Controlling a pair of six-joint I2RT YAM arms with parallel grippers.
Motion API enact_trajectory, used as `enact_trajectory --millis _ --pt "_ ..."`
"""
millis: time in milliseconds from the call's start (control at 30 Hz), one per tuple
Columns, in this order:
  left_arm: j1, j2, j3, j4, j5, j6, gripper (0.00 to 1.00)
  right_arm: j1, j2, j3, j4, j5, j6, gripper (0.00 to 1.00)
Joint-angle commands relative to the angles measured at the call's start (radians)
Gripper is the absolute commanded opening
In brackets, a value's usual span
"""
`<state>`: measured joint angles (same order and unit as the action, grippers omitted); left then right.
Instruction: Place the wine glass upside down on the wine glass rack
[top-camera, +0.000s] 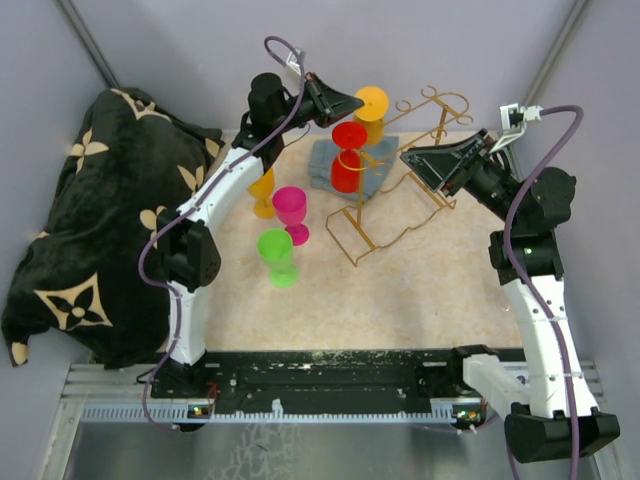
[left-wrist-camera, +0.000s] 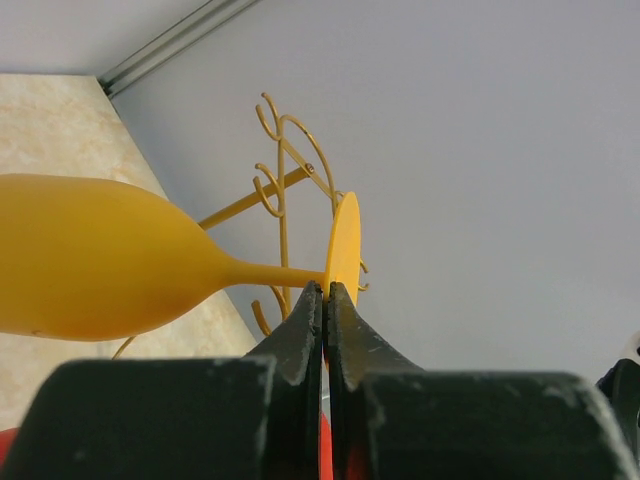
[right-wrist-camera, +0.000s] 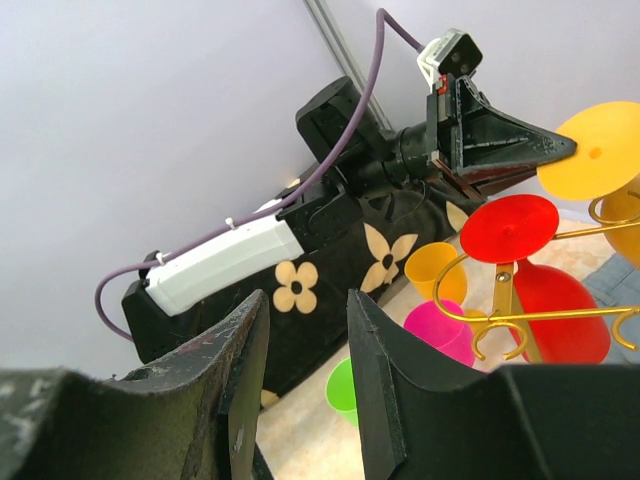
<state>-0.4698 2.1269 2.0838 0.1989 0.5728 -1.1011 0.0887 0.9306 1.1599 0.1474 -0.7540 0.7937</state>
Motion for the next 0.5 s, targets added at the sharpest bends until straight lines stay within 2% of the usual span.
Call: enact_trajectory --millis 0,467 --pt "-0.007 0.009 0.026 -0.006 0.02 0.02 0.0 0.002 -0.021 0.026 0.031 0.007 -0.005 0.38" --pt "-0.023 -0.023 -0.025 -0.038 0.036 0.044 0.0 0.002 -0.019 0.002 0.044 0.015 0.0 0.38"
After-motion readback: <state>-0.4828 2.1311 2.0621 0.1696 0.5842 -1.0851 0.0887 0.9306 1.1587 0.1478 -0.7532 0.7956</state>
